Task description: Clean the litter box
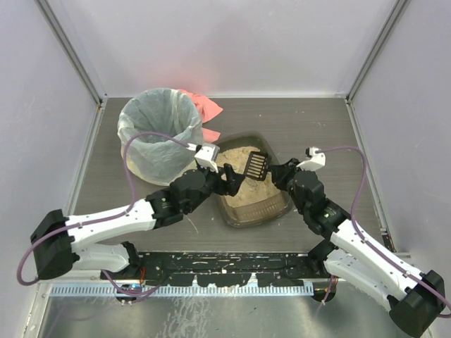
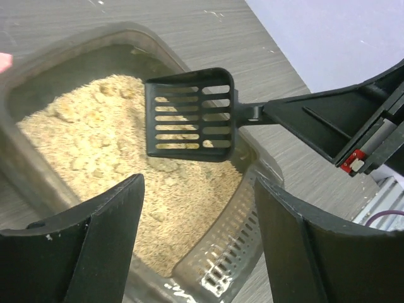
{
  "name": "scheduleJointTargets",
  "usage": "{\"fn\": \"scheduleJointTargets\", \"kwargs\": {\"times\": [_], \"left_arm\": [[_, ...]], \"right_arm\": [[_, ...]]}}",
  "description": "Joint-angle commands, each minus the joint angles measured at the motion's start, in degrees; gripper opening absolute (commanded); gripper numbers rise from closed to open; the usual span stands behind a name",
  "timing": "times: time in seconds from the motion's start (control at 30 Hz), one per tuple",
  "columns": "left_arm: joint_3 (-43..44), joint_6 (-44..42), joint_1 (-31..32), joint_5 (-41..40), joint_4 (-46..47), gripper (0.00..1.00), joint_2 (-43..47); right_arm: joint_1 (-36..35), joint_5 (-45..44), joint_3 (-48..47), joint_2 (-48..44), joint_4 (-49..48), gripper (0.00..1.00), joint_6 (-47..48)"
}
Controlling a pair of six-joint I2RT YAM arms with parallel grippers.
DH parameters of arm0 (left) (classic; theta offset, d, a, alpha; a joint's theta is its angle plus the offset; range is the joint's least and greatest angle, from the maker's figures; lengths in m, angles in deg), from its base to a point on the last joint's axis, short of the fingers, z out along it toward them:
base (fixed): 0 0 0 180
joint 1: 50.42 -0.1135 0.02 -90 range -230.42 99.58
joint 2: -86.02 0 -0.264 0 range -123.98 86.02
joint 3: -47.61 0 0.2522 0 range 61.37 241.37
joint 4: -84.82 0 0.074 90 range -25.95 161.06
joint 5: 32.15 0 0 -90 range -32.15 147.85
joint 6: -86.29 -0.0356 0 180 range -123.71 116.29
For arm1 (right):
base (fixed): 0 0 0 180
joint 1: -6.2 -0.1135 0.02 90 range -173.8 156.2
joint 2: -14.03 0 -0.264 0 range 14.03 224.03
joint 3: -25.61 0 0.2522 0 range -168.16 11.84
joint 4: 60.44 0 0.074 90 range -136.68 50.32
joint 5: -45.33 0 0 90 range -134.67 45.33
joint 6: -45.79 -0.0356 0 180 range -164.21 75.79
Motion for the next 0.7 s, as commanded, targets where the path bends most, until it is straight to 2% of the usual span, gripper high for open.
{"fn": "scheduleJointTargets", "kwargs": {"times": [0.0, 0.17, 0.23, 0.33, 0.53, 0.67], "left_arm": [[3.91, -3.08, 0.21, -4.6, -15.36, 0.74, 7.04], [6.35, -5.63, 0.21, -5.6, -26.95, 0.83, 14.15], [7.42, -6.55, 0.16, -6.6, -31.03, 0.92, 16.69], [9.48, -8.22, 0.07, -8.02, -37.61, 0.99, 20.35], [14.75, -9.37, 0.07, -11.73, -52.54, 1.0, 24.66], [16.74, -10.46, 0.08, -13.58, -58.18, 0.99, 27.5]], "right_arm": [[0.15, 1.76, -6.87, 2.54, 1.55, 0.01, 10.32], [0.15, 3.82, -14.37, 7.48, 10.01, 0.01, 17.45], [0.17, 3.44, -17.5, 9.96, 14.01, 0.01, 19.39], [0.16, 1.68, -22.12, 13.56, 19.19, 0.01, 21.97], [0.15, -0.22, -29.03, 19.15, 25.28, 0.01, 25.42], [0.16, 1.04, -33.22, 23.22, 27.71, 0.01, 28.79]]}}
